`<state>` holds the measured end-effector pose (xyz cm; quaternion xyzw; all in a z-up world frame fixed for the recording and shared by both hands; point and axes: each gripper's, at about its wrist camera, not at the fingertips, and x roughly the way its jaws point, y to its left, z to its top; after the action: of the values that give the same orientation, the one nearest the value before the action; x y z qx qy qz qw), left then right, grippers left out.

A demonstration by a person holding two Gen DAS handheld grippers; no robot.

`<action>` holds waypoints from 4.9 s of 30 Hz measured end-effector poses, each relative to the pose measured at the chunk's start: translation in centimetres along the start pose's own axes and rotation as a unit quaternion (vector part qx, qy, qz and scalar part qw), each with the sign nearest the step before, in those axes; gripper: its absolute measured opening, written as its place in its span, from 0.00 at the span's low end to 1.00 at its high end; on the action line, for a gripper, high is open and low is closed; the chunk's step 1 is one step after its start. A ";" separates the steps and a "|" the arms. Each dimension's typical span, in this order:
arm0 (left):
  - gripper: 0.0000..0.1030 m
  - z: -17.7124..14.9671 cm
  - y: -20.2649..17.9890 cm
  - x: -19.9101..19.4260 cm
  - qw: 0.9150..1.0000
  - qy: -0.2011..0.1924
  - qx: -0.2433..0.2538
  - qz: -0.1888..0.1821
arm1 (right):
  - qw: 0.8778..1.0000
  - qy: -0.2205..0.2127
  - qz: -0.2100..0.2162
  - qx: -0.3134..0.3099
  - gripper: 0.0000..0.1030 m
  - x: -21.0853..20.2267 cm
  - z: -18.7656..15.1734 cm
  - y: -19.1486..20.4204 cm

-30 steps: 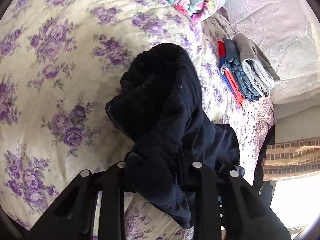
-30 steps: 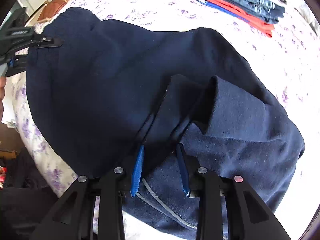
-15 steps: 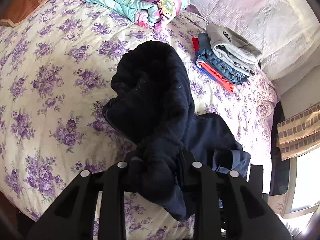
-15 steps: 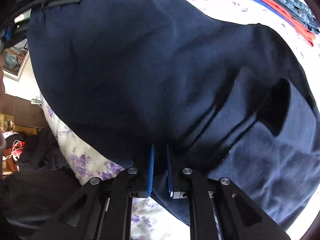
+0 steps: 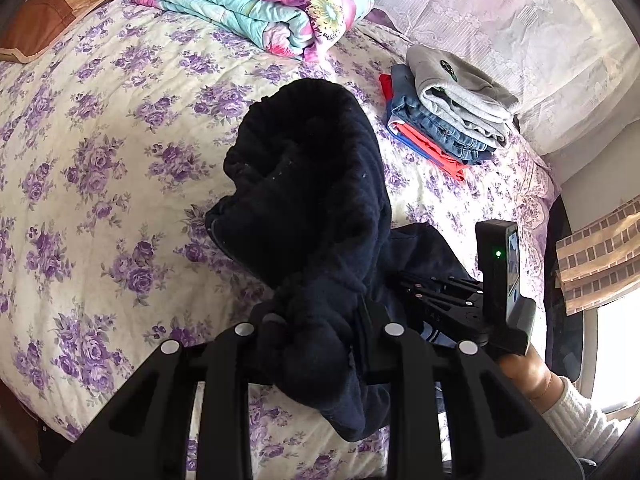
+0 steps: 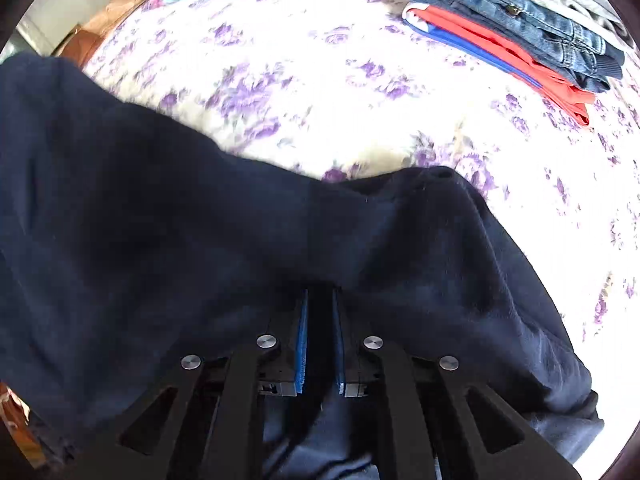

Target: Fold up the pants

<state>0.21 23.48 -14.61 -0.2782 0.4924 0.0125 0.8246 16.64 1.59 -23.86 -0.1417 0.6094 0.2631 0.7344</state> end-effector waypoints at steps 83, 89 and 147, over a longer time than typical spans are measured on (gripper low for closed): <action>0.50 -13.6 -20.6 14.8 0.914 0.248 0.307 -0.099 | 0.994 -0.077 0.075 0.024 0.06 -9.4 -7.1 -9.5; 0.50 -13.2 -19.9 17.0 0.917 0.253 0.288 -0.112 | 0.998 -0.020 0.012 0.061 0.00 -2.2 -5.8 -11.0; 0.23 -3.1 -20.5 11.0 0.970 0.136 0.183 -0.089 | 0.971 -0.146 0.050 0.185 0.30 -17.4 -13.2 -12.6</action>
<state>9.39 1.90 -15.62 -0.1650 0.5670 -0.1894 0.7845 10.72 -19.45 -11.24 0.0670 0.5397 0.2005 0.8149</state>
